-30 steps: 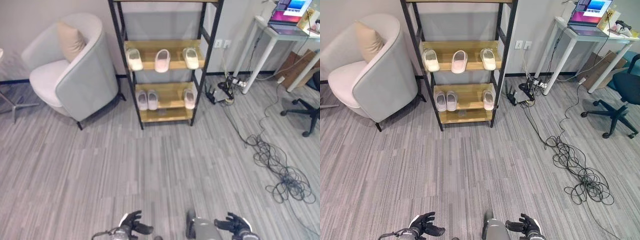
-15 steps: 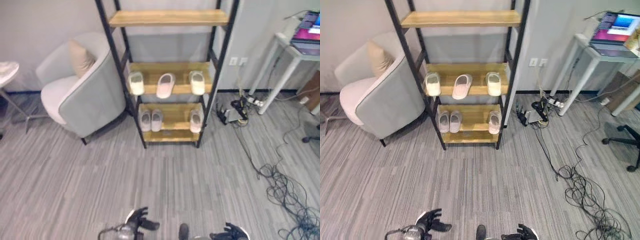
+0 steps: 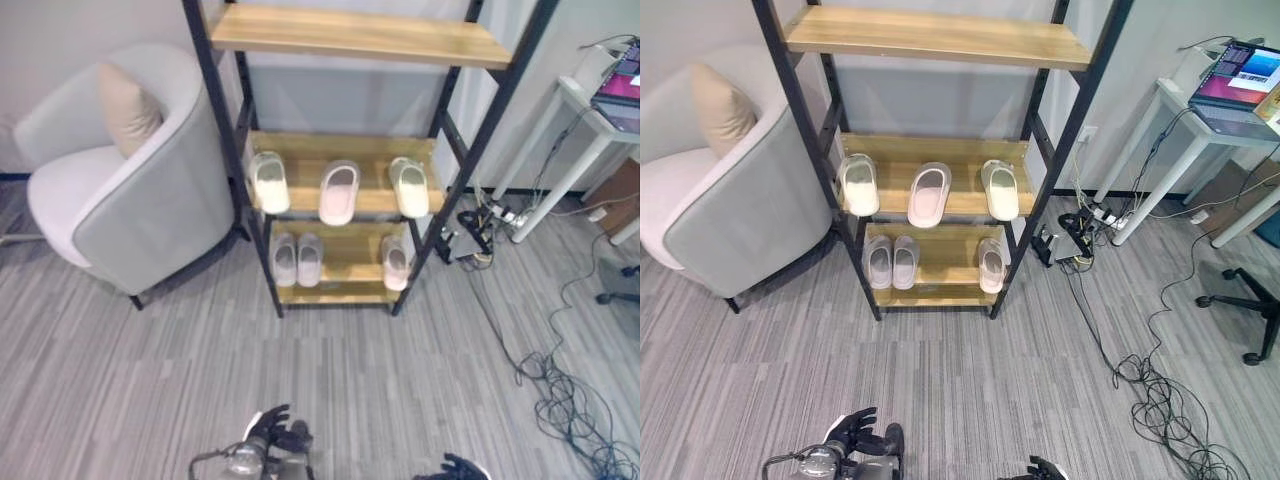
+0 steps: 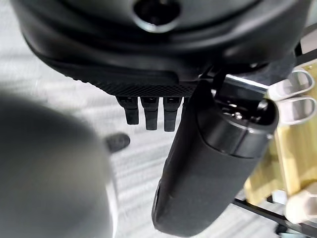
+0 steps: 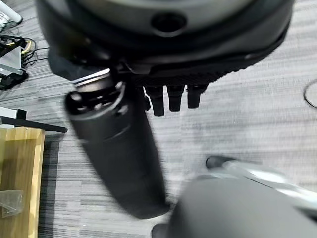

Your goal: Arrange the slippers neatly on the shoe rack.

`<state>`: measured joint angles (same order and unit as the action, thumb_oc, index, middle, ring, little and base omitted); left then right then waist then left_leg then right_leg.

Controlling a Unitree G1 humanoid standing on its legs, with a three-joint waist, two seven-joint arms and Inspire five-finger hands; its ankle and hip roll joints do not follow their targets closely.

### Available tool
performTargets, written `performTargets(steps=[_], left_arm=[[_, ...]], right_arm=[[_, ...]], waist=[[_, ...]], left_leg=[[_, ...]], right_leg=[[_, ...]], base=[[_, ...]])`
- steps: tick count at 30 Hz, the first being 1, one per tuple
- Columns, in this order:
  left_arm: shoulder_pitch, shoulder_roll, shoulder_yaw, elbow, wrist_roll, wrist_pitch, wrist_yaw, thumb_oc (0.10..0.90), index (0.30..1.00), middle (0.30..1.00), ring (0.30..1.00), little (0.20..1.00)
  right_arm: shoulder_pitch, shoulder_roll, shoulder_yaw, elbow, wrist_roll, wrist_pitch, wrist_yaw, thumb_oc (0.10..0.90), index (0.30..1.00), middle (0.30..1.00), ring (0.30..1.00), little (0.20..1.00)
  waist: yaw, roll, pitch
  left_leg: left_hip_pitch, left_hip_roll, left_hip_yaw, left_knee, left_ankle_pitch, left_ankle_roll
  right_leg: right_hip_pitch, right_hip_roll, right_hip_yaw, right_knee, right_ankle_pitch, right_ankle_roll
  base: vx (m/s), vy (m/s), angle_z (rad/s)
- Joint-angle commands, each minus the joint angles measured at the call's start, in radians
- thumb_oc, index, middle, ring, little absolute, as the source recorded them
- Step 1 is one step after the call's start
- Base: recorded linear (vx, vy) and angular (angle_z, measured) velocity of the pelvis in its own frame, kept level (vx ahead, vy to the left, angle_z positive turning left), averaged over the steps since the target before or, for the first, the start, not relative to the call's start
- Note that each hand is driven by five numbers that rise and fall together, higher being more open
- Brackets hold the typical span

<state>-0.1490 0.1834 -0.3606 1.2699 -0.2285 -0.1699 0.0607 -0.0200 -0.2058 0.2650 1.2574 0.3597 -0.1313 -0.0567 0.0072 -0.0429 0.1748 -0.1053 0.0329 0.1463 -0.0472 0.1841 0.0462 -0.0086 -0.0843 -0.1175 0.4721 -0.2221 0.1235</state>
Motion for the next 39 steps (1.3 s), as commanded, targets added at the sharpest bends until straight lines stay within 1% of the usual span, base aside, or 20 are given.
performTargets(steps=[1,3,4,6,7,8,12,14,16,18,19,20,21,22,26,29,31,33,35,39], left_arm=[[0.009,0.000,-0.009,-0.010,0.019,-0.019,0.006,0.800,0.900,0.900,0.900,0.900],[0.013,0.002,-0.006,-0.008,0.016,-0.021,0.002,0.800,0.900,0.900,0.900,0.900],[0.013,0.002,-0.006,-0.008,0.016,-0.021,0.002,0.800,0.900,0.900,0.900,0.900],[0.014,0.002,-0.003,-0.008,0.013,-0.023,-0.001,0.800,0.900,0.900,0.900,0.900],[0.018,-0.001,-0.003,-0.002,0.021,-0.024,-0.004,0.800,0.900,0.900,0.900,0.900],[0.013,-0.005,-0.004,0.009,0.035,-0.026,0.003,0.800,0.900,0.900,0.900,0.900],[0.008,-0.008,0.002,0.020,0.034,-0.026,0.005,0.800,0.900,0.900,0.900,0.900],[0.018,-0.012,0.002,0.022,0.040,-0.026,0.002,0.800,0.900,0.900,0.900,0.900],[0.021,-0.014,0.002,0.023,0.037,-0.027,0.003,0.800,0.900,0.900,0.900,0.900],[0.019,-0.015,-0.007,0.017,0.044,-0.028,0.004,0.800,0.900,0.900,0.900,0.900],[0.019,-0.015,-0.007,0.017,0.044,-0.028,0.004,0.800,0.900,0.900,0.900,0.900],[0.012,-0.015,-0.013,0.011,0.043,-0.028,0.005,0.800,0.900,0.900,0.900,0.900],[-0.003,-0.015,-0.020,-0.003,0.030,-0.028,0.010,0.800,0.900,0.900,0.900,0.900],[-0.007,-0.013,-0.020,-0.006,0.027,-0.029,0.014,0.800,0.900,0.900,0.900,0.900],[-0.020,-0.013,-0.035,-0.009,0.036,-0.029,0.019,0.800,0.900,0.900,0.900,0.900],[-0.024,-0.017,-0.049,-0.013,0.042,-0.033,0.023,0.800,0.900,0.900,0.900,0.900],[-0.022,-0.018,-0.048,-0.016,0.028,-0.037,0.023,0.800,0.900,0.900,0.900,0.900],[-0.022,-0.018,-0.048,-0.016,0.027,-0.037,0.023,0.800,0.900,0.900,0.900,0.900],[-0.014,-0.020,-0.041,-0.003,0.027,-0.034,0.023,0.800,0.900,0.900,0.900,0.900],[-0.010,-0.009,-0.033,-0.020,0.024,-0.043,0.024,0.800,0.900,0.900,0.900,0.900]], right_arm=[[-0.029,-0.029,0.005,-0.051,-0.022,-0.029,-0.001,0.800,0.900,0.900,0.900,0.900],[-0.025,-0.031,0.008,-0.053,-0.026,-0.031,0.001,0.800,0.900,0.900,0.900,0.900],[-0.024,-0.031,0.008,-0.053,-0.026,-0.031,0.001,0.800,0.900,0.900,0.900,0.900],[-0.024,-0.035,0.011,-0.048,-0.030,-0.029,0.002,0.800,0.900,0.900,0.900,0.900],[-0.026,-0.039,0.015,-0.042,-0.032,-0.027,0.004,0.800,0.900,0.900,0.900,0.900],[-0.026,-0.042,0.016,-0.043,-0.031,-0.028,0.005,0.800,0.900,0.900,0.900,0.900],[-0.021,-0.045,0.015,-0.035,-0.036,-0.020,0.005,0.800,0.900,0.900,0.900,0.900],[-0.012,-0.047,0.020,-0.031,-0.040,-0.019,0.010,0.800,0.900,0.900,0.900,0.900],[-0.006,-0.048,0.020,-0.035,-0.041,-0.021,0.010,0.800,0.900,0.900,0.900,0.900],[0.010,-0.058,0.018,-0.040,-0.033,-0.028,0.007,0.800,0.900,0.900,0.900,0.900],[0.010,-0.058,0.018,-0.040,-0.033,-0.028,0.007,0.800,0.900,0.900,0.900,0.900],[0.010,-0.062,0.016,-0.047,-0.026,-0.031,0.001,0.800,0.900,0.900,0.900,0.900],[0.000,-0.068,0.022,-0.052,-0.012,-0.036,-0.007,0.800,0.900,0.900,0.900,0.900],[-0.003,-0.068,0.026,-0.052,-0.010,-0.036,-0.007,0.800,0.900,0.900,0.900,0.900],[0.000,-0.073,0.029,-0.047,-0.005,-0.038,-0.008,0.800,0.900,0.900,0.900,0.900],[0.002,-0.076,0.029,-0.041,-0.009,-0.038,-0.013,0.800,0.900,0.900,0.900,0.900],[0.000,-0.073,0.030,-0.038,-0.013,-0.036,-0.011,0.800,0.900,0.900,0.900,0.900],[0.000,-0.073,0.030,-0.038,-0.013,-0.036,-0.011,0.800,0.900,0.900,0.900,0.900],[0.003,-0.064,0.029,-0.026,-0.032,-0.031,-0.007,0.800,0.900,0.900,0.900,0.900],[-0.001,-0.054,0.031,-0.020,-0.042,-0.027,0.002,0.800,0.900,0.900,0.900,0.900]], waist=[[0.004,0.003,0.005],[-0.010,0.015,0.003],[-0.013,0.013,0.005],[-0.027,0.020,0.001],[-0.041,0.012,0.004],[-0.063,0.002,0.005],[-0.074,-0.004,0.014],[-0.072,-0.009,-0.002],[-0.076,-0.009,-0.008],[-0.077,-0.012,-0.012],[-0.077,-0.011,-0.012],[-0.076,-0.020,-0.002],[-0.071,-0.031,0.021],[-0.069,-0.036,0.024],[-0.057,-0.042,0.022],[-0.050,-0.022,0.015],[-0.035,-0.009,0.015],[-0.034,-0.010,0.016],[-0.033,-0.007,0.007],[-0.019,-0.010,-0.006]], left_leg=[[0.005,-0.020,-0.022,0.126,-0.172,-0.019],[0.050,-0.028,-0.042,0.109,-0.193,-0.015],[0.054,-0.031,-0.044,0.109,-0.194,-0.015],[0.090,-0.039,-0.067,0.099,-0.219,-0.016],[0.117,-0.053,-0.087,0.105,-0.247,-0.020],[0.145,-0.072,-0.117,0.108,-0.272,-0.026],[0.188,-0.079,-0.143,0.117,-0.314,-0.036],[0.202,-0.079,-0.151,0.127,-0.333,-0.041],[0.206,-0.072,-0.160,0.137,-0.337,-0.051],[0.168,-0.050,-0.157,0.252,-0.304,-0.102],[0.168,-0.050,-0.157,0.253,-0.304,-0.102],[0.127,-0.036,-0.143,0.333,-0.264,-0.125],[0.051,-0.004,-0.121,0.465,-0.227,-0.139],[0.037,0.010,-0.104,0.472,-0.218,-0.135],[0.003,0.035,-0.077,0.341,-0.249,-0.119],[-0.009,0.045,-0.099,0.204,-0.195,-0.130],[-0.030,0.036,-0.139,0.165,-0.169,-0.133],[-0.027,0.036,-0.138,0.164,-0.170,-0.133],[-0.013,0.014,-0.144,0.168,-0.184,-0.123],[0.014,-0.005,-0.110,0.156,-0.209,-0.097]], right_leg=[[-0.024,-0.016,-0.023,0.048,0.250,0.055],[-0.075,-0.025,-0.045,0.032,0.229,0.034],[-0.072,-0.028,-0.047,0.037,0.223,0.035],[-0.114,-0.020,-0.060,-0.057,0.185,0.010],[-0.127,-0.017,-0.053,-0.172,0.179,-0.002],[-0.166,-0.012,-0.012,-0.302,0.213,0.001],[-0.165,-0.008,0.013,-0.375,0.244,0.012],[-0.140,-0.009,0.008,-0.385,0.246,0.000],[-0.130,-0.001,0.017,-0.383,0.244,-0.007],[-0.080,0.017,0.014,-0.405,0.226,-0.040],[-0.080,0.017,0.014,-0.405,0.226,-0.040],[-0.061,0.018,0.014,-0.411,0.218,-0.053],[-0.033,0.019,0.002,-0.419,0.203,-0.079],[-0.017,0.023,0.003,-0.426,0.194,-0.087],[0.022,0.025,-0.004,-0.451,0.168,-0.079],[0.048,0.037,0.003,-0.462,0.145,-0.065],[0.065,0.045,0.026,-0.450,0.123,-0.061],[0.066,0.044,0.027,-0.449,0.122,-0.061],[0.070,0.030,0.040,-0.423,0.115,-0.047],[0.055,0.000,0.054,-0.399,0.124,-0.023]], base=[[0.27,0.123,0.18],[0.24,0.064,0.16],[0.22,0.013,0.35],[0.33,-0.039,0.33],[0.55,-0.138,0.06],[0.44,-0.128,0.04],[0.26,-0.106,0.18],[0.24,-0.139,0.47],[0.19,-0.121,0.48],[0.16,-0.157,0.58],[0.06,-0.112,0.52],[0.04,-0.144,0.35],[0.08,-0.179,0.33],[0.10,-0.136,0.09],[0.16,-0.001,-0.03],[0.17,0.081,0.00],[0.18,0.122,-0.08],[0.10,0.084,-0.20],[0.17,0.202,-0.51],[0.08,0.135,-0.41]])
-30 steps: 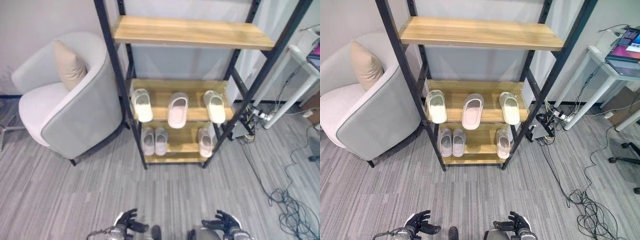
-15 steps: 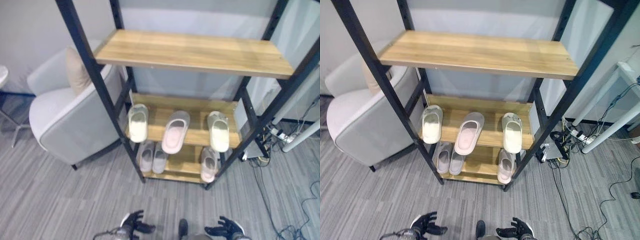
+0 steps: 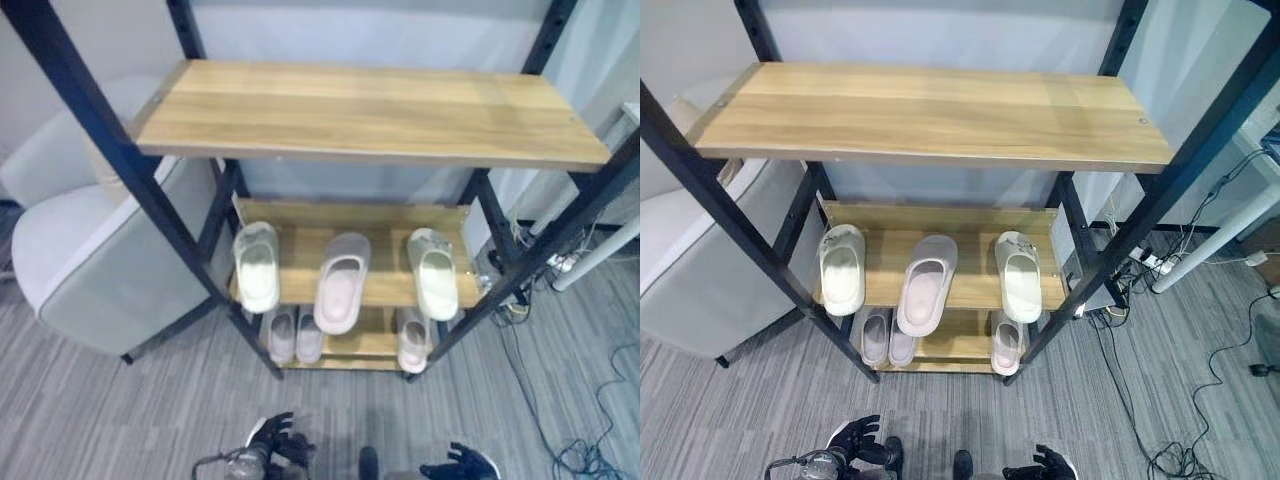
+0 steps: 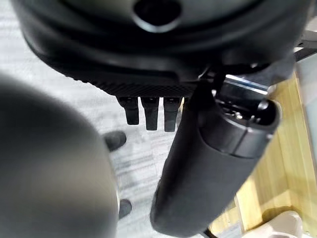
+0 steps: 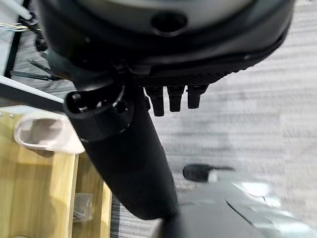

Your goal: Arrange the slippers neatly on the shoe rack.

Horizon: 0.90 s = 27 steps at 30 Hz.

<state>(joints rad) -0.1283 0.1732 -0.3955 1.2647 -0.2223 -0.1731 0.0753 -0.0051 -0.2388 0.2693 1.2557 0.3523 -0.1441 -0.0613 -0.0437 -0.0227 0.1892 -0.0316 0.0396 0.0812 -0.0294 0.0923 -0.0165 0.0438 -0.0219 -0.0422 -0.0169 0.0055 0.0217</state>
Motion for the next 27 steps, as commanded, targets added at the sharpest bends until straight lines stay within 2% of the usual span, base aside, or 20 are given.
performTargets(steps=[1,2,5,8,9,10,13,15,23,27], left_arm=[[-0.035,0.007,-0.003,-0.035,0.019,-0.047,0.016,0.800,0.900,0.900,0.900,0.900],[-0.037,0.012,-0.005,-0.058,0.017,-0.052,0.018,0.800,0.900,0.900,0.900,0.900],[-0.034,0.050,-0.032,-0.258,-0.003,-0.078,0.023,0.800,0.900,0.900,0.900,0.900],[-0.028,0.063,-0.051,-0.324,0.004,-0.079,0.013,0.800,0.900,0.900,0.900,0.900],[-0.023,0.083,-0.073,-0.412,0.010,-0.080,-0.004,0.800,0.900,0.900,0.900,0.900],[-0.002,0.120,-0.097,-0.570,0.013,-0.071,-0.039,0.800,0.900,0.900,0.900,0.900],[0.025,0.166,-0.143,-0.752,0.009,-0.071,-0.107,0.800,0.900,0.900,0.900,0.900],[0.034,0.183,-0.174,-0.895,-0.045,-0.068,-0.166,0.800,0.900,0.900,0.900,0.900],[0.002,0.175,-0.227,-1.045,-0.094,-0.054,-0.196,0.800,0.900,0.900,0.900,0.900],[0.019,0.173,-0.222,-1.042,-0.108,-0.046,-0.196,0.800,0.900,0.900,0.900,0.900]], right_arm=[[-0.024,-0.019,0.027,-0.017,-0.038,-0.013,0.004,0.800,0.900,0.900,0.900,0.900],[-0.027,-0.018,0.027,-0.019,-0.040,-0.014,0.004,0.800,0.900,0.900,0.900,0.900],[-0.040,-0.021,0.026,-0.041,-0.044,-0.022,-0.002,0.800,0.900,0.900,0.900,0.900],[-0.038,-0.022,0.023,-0.049,-0.043,-0.023,-0.002,0.800,0.900,0.900,0.900,0.900],[-0.038,-0.026,0.017,-0.061,-0.038,-0.026,0.000,0.800,0.900,0.900,0.900,0.900],[-0.033,-0.036,0.006,-0.073,-0.038,-0.024,0.002,0.800,0.900,0.900,0.900,0.900],[-0.032,-0.047,0.001,-0.080,-0.048,-0.018,0.010,0.800,0.900,0.900,0.900,0.900],[-0.022,-0.050,0.000,-0.093,-0.054,-0.014,0.016,0.800,0.900,0.900,0.900,0.900],[-0.003,-0.052,0.000,-0.085,-0.050,-0.008,0.013,0.800,0.900,0.900,0.900,0.900],[0.002,-0.055,0.002,-0.083,-0.049,-0.007,0.014,0.800,0.900,0.900,0.900,0.900]], waist=[[0.036,-0.028,-0.022],[0.041,-0.027,-0.023],[0.062,-0.014,-0.024],[0.063,-0.013,-0.028],[0.062,-0.010,-0.029],[0.063,-0.007,-0.032],[0.064,0.004,-0.043],[0.061,0.011,-0.049],[0.048,0.027,-0.053],[0.047,0.032,-0.053]], left_leg=[[-0.055,-0.017,-0.036,0.136,-0.123,-0.028],[-0.049,-0.018,-0.027,0.132,-0.126,-0.023],[-0.022,-0.012,0.000,0.093,-0.126,-0.013],[-0.018,-0.013,0.000,0.083,-0.121,-0.012],[-0.017,-0.015,-0.003,0.075,-0.115,-0.013],[-0.007,-0.018,-0.005,0.057,-0.107,-0.015],[0.010,-0.016,-0.003,0.016,-0.084,-0.025],[0.026,-0.012,-0.004,-0.030,-0.056,-0.036],[0.028,-0.005,-0.016,-0.054,-0.030,-0.050],[0.042,-0.001,-0.020,-0.054,-0.040,-0.055]], right_leg=[[-0.005,-0.071,-0.027,0.097,-0.098,0.086],[-0.012,-0.076,-0.030,0.105,-0.093,0.091],[-0.038,-0.102,-0.104,0.124,-0.066,0.114],[-0.031,-0.106,-0.118,0.114,-0.064,0.116],[-0.027,-0.105,-0.118,0.105,-0.062,0.117],[-0.015,-0.103,-0.120,0.083,-0.062,0.116],[0.007,-0.095,-0.132,0.040,-0.062,0.111],[0.029,-0.083,-0.142,0.005,-0.063,0.105],[0.059,-0.066,-0.176,-0.045,-0.053,0.095],[0.077,-0.061,-0.175,-0.055,-0.063,0.091]], base=[[0.02,0.071,-0.29],[0.02,0.113,-0.26],[0.00,0.050,-0.31],[0.00,-0.003,-0.12],[0.00,0.000,0.00],[-0.02,-0.038,0.08],[-0.01,-0.043,0.14],[-0.04,-0.082,0.11],[-0.03,-0.056,0.10],[0.01,-0.023,0.03]])
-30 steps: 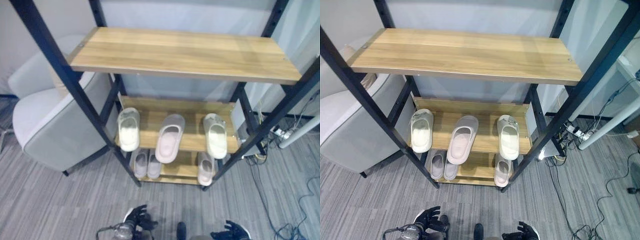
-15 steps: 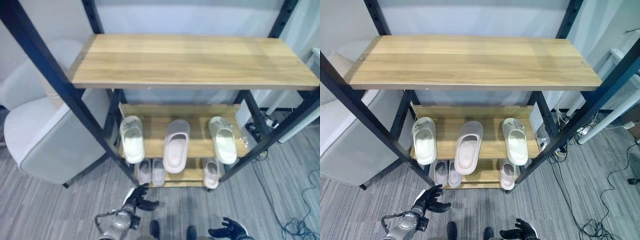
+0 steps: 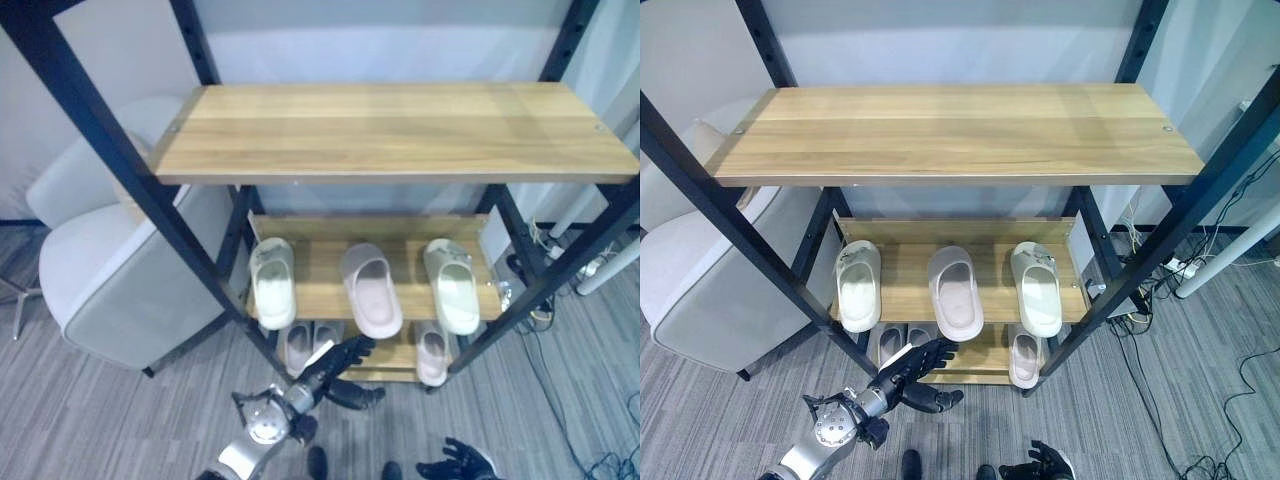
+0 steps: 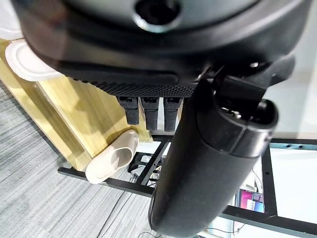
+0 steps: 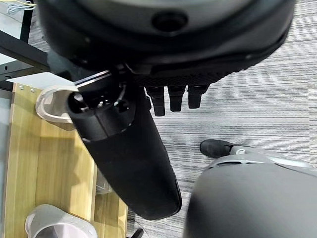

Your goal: Arrange the slippers neatly on the shoe rack.

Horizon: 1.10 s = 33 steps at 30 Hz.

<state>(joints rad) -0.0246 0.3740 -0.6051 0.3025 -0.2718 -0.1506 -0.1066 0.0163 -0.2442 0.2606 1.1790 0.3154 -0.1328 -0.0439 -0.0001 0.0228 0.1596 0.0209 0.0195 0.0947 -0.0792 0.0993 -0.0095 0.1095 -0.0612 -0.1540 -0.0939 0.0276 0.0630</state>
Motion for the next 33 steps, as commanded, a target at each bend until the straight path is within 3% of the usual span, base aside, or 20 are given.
performTargets(steps=[1,14,22,26,33], left_arm=[[-0.081,-0.028,-0.009,-0.074,-0.057,-0.067,-0.011,0.800,0.900,0.900,0.900,0.900],[0.016,-0.016,0.111,0.010,-0.065,-0.053,0.055,0.800,0.900,0.900,0.900,0.900],[0.135,0.067,0.287,-0.276,-0.121,-0.089,0.056,0.800,0.900,0.900,0.900,0.900],[0.142,0.071,0.331,-0.380,-0.157,-0.101,0.055,0.800,0.900,0.900,0.900,0.900],[0.076,0.055,0.329,-0.424,-0.168,-0.112,0.075,0.800,0.900,0.900,0.900,0.900]], right_arm=[[-0.017,-0.050,0.012,-0.008,-0.012,-0.018,-0.003,0.800,0.900,0.900,0.900,0.900],[0.012,-0.062,-0.004,-0.004,-0.008,-0.021,-0.022,0.800,0.900,0.900,0.900,0.900],[0.027,-0.057,-0.034,-0.001,-0.018,-0.024,-0.019,0.800,0.900,0.900,0.900,0.900],[0.032,-0.053,-0.025,-0.005,-0.030,-0.022,-0.012,0.800,0.900,0.900,0.900,0.900],[0.026,-0.052,-0.004,-0.020,-0.039,-0.020,-0.005,0.800,0.900,0.900,0.900,0.900]], waist=[[0.003,-0.012,-0.024],[0.012,-0.011,-0.024],[0.046,-0.009,-0.029],[0.054,-0.008,-0.030],[0.052,-0.012,-0.035]], left_leg=[[-0.010,0.020,-0.034,-0.004,-0.047,-0.062],[0.006,0.031,-0.044,-0.008,-0.040,-0.067],[0.007,0.029,-0.068,-0.008,-0.038,-0.067],[0.011,0.028,-0.076,-0.007,-0.040,-0.069],[0.013,0.029,-0.079,-0.006,-0.040,-0.072]], right_leg=[[0.014,-0.019,-0.062,0.019,-0.086,0.048],[0.037,-0.001,-0.071,0.011,-0.098,0.035],[0.048,0.000,-0.088,0.010,-0.103,0.032],[0.056,-0.001,-0.098,0.011,-0.108,0.030],[0.063,0.001,-0.103,0.010,-0.113,0.028]], base=[[0.00,0.000,0.00],[0.00,-0.003,0.00],[0.00,-0.008,0.07],[-0.02,-0.005,0.14],[0.00,-0.004,0.03]])
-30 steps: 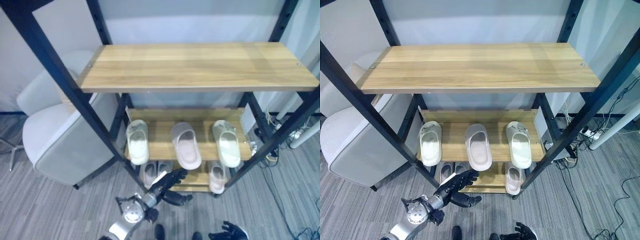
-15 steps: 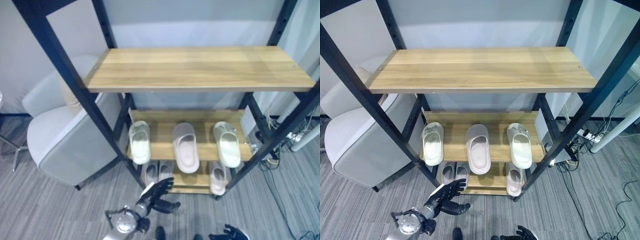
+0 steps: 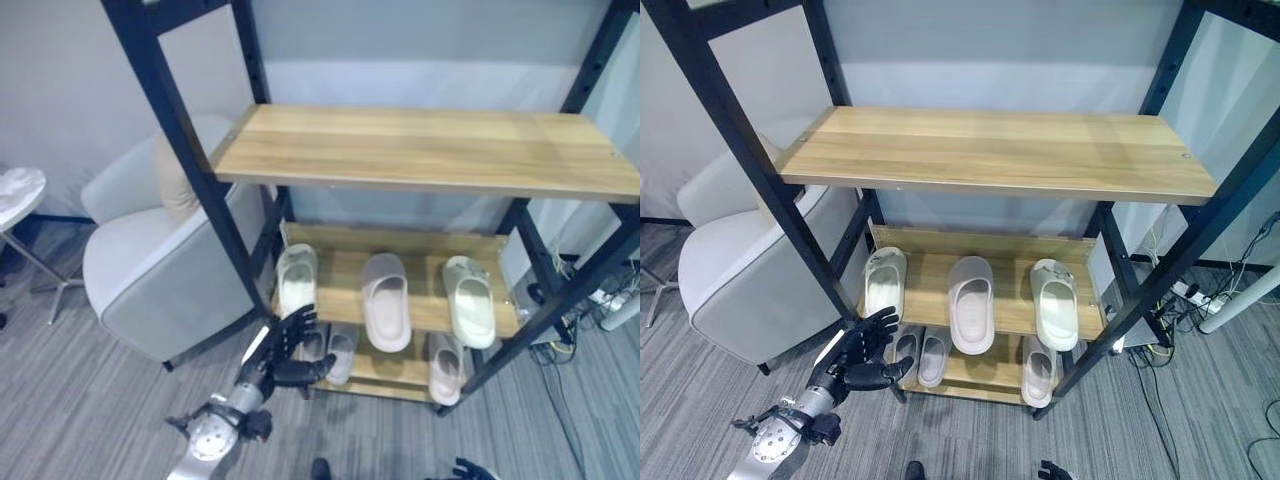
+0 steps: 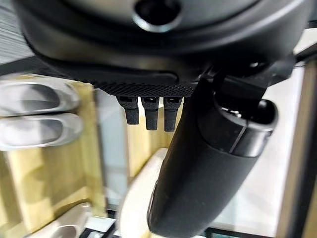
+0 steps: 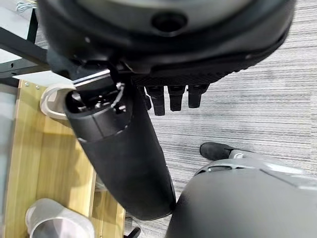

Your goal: Arrange the slippers neatly on the shoe rack.

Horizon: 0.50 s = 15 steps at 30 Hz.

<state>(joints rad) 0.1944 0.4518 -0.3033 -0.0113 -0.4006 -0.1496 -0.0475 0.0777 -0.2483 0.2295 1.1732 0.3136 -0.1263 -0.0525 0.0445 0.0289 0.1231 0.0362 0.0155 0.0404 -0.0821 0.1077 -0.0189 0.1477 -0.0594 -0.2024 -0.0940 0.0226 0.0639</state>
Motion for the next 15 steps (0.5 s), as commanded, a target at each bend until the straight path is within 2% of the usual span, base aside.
performTargets(steps=[1,8,15], left_arm=[[-0.162,-0.029,0.023,-0.106,-0.037,-0.114,0.025,0.800,0.900,0.900,0.900,0.900],[-0.281,-0.064,0.002,-0.080,0.026,-0.127,0.091,0.800,0.900,0.900,0.900,0.900],[-0.433,-0.064,-0.028,0.012,0.229,-0.133,0.193,0.800,0.900,0.900,0.900,0.900]], right_arm=[[-0.038,-0.048,0.030,-0.013,-0.038,-0.026,0.002,0.800,0.900,0.900,0.900,0.900],[-0.043,-0.048,0.044,-0.021,-0.037,-0.024,0.002,0.800,0.900,0.900,0.900,0.900],[-0.035,-0.046,0.059,-0.023,-0.038,-0.022,0.000,0.800,0.900,0.900,0.900,0.900]], waist=[[0.006,-0.018,0.001],[-0.017,-0.014,-0.001],[-0.049,-0.007,-0.004]], left_leg=[[-0.001,0.033,-0.025,-0.003,-0.048,-0.064],[0.001,0.036,-0.012,-0.005,-0.049,-0.067],[-0.001,0.041,0.013,-0.005,-0.058,-0.070]], right_leg=[[0.026,0.000,-0.056,0.010,-0.108,0.027],[0.023,-0.001,-0.051,0.007,-0.105,0.028],[0.007,-0.007,-0.035,0.007,-0.100,0.037]], base=[[0.00,0.000,0.00],[0.00,0.000,-0.01],[0.01,0.002,-0.02]])
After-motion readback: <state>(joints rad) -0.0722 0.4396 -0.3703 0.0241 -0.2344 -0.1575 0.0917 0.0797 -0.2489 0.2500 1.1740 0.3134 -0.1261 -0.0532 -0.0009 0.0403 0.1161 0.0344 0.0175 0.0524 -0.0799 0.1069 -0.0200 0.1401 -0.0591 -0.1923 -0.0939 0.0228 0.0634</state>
